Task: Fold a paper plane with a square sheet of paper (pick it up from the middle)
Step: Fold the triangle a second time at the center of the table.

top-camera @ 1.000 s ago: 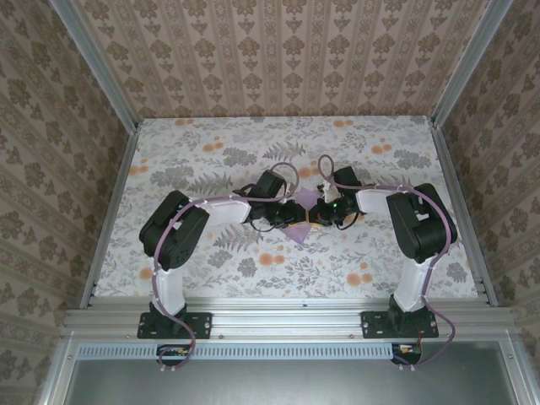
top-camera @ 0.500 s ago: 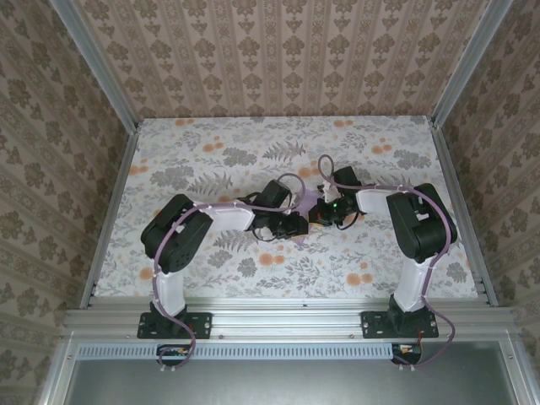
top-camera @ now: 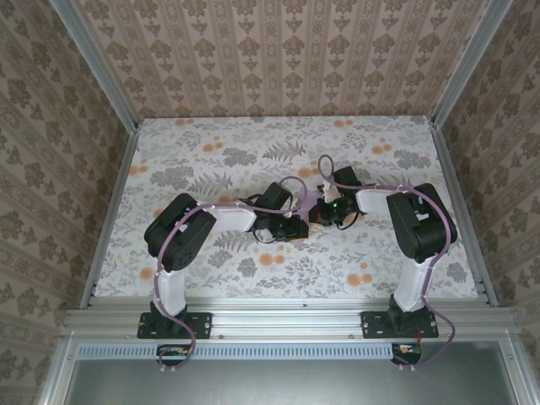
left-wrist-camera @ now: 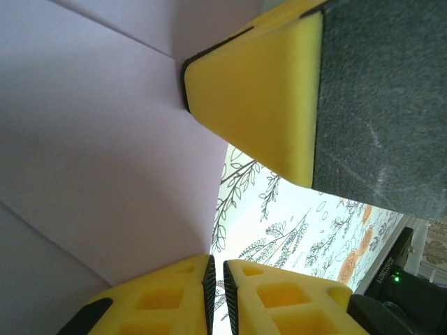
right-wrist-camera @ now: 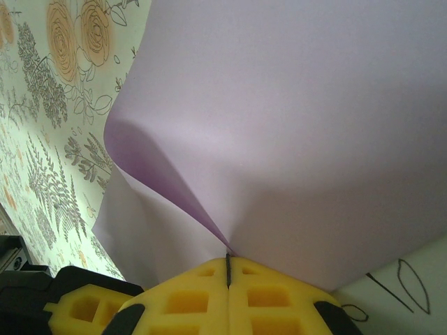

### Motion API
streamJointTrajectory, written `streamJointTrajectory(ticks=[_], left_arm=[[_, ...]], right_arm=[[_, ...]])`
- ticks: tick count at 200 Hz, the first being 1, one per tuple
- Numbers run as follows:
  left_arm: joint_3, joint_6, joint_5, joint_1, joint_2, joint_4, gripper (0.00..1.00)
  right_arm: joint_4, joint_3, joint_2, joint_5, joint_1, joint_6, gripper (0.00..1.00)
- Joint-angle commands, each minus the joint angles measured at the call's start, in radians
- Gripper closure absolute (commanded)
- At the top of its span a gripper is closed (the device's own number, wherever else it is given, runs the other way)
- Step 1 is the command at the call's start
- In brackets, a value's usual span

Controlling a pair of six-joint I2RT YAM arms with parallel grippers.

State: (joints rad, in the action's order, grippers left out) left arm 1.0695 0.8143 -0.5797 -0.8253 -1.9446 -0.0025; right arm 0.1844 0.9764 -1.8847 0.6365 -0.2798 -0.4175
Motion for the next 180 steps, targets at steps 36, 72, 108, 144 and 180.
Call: streamJointTrajectory(ticks=[36,72,108,144,180], left_arm=[[-0.033,-0.024,-0.026,-0.016,-0.017,0.002,0.78],[-0.056,-0.023,-0.026,-0.024,-0.007,0.004,0.78],[-0.081,-0.026,-0.030,-0.036,0.005,-0.003,0.78],[-0.097,-0.038,-0.028,-0.054,0.028,-0.033,0.78],[-0.115,-0.048,-0.030,-0.071,0.039,-0.057,0.79]], right_arm=[[0.074,-0.005,-0.053,-0.077,-0.006,0.024,0.99],[0.078,-0.004,-0.056,-0.083,-0.008,0.028,0.99],[0.091,-0.002,-0.057,-0.097,-0.008,0.037,0.99],[0.095,-0.002,-0.060,-0.106,-0.008,0.040,0.99],[0.099,-0.002,-0.058,-0.111,-0.009,0.043,0.99]])
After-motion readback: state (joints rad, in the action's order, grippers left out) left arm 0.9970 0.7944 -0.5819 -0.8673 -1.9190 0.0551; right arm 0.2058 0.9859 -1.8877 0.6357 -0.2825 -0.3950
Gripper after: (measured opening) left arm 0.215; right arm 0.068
